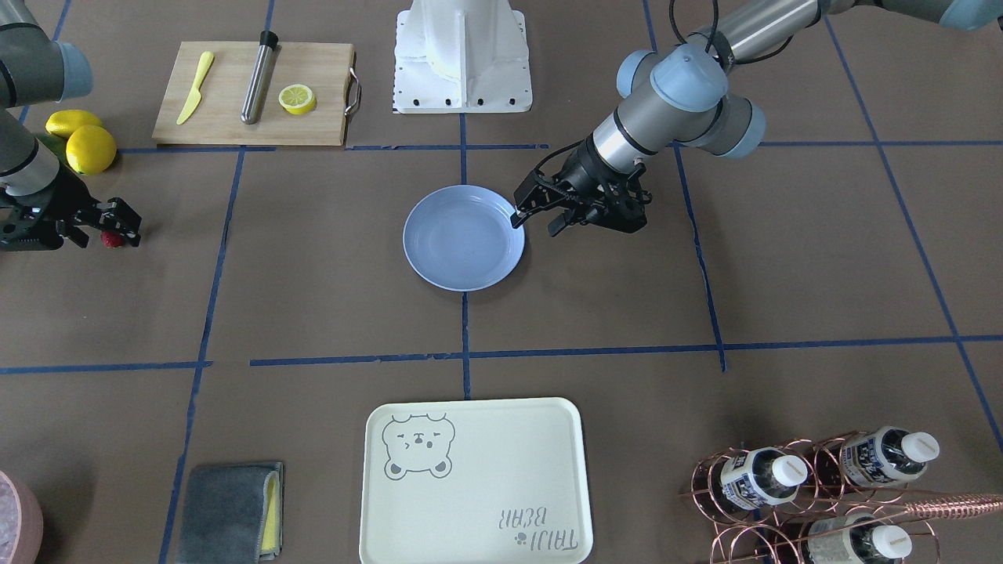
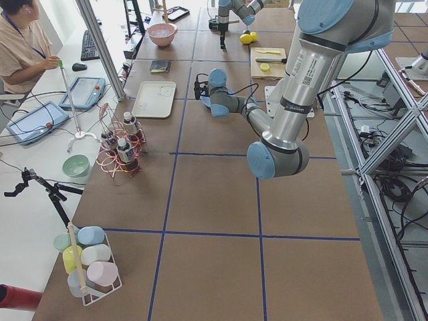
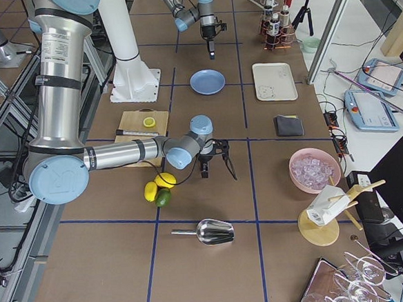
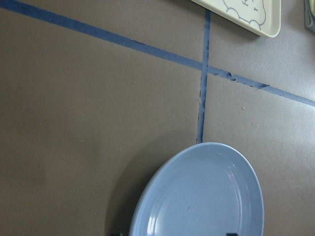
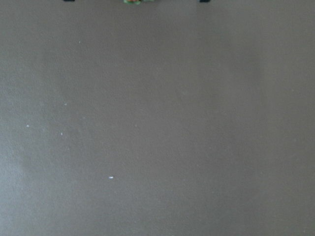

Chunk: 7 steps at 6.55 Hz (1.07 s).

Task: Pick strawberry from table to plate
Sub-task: 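Grasp the red strawberry with the right gripper while the left arm draws back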

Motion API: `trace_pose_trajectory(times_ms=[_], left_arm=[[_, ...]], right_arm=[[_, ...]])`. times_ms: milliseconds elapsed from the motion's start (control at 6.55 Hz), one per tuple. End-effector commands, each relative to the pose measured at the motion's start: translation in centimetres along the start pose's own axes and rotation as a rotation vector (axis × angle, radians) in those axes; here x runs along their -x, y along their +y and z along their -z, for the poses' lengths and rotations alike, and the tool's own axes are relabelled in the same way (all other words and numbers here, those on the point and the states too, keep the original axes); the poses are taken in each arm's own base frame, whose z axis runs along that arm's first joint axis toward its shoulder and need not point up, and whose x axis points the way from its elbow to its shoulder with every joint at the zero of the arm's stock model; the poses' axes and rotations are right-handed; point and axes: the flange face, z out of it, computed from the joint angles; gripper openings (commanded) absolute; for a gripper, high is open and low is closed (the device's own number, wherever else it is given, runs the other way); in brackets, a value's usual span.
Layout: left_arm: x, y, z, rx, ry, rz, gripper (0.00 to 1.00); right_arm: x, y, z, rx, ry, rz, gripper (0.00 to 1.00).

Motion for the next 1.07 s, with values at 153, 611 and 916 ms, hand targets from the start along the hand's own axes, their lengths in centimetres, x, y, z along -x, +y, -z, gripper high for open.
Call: trace_pose_trajectory(times_ms=[153, 611, 916], left_arm=[[0.1, 0.0, 0.0, 0.001, -0.001, 0.002, 0.77], [-0.1, 0.1, 0.2, 0.000, 0.005, -0.002, 0.77], [0.1, -0.2, 1.9, -0.015, 0.015, -0.003, 0.77]], right_arm=[[0.1, 0.1, 0.0, 0.006, -0.003, 0.001, 0.17], [2.6, 0.2, 2.8, -0.022, -0.050, 0.024, 0.00], [9.3, -0.9, 7.4, -0.056, -0.154, -0.102, 0.00]])
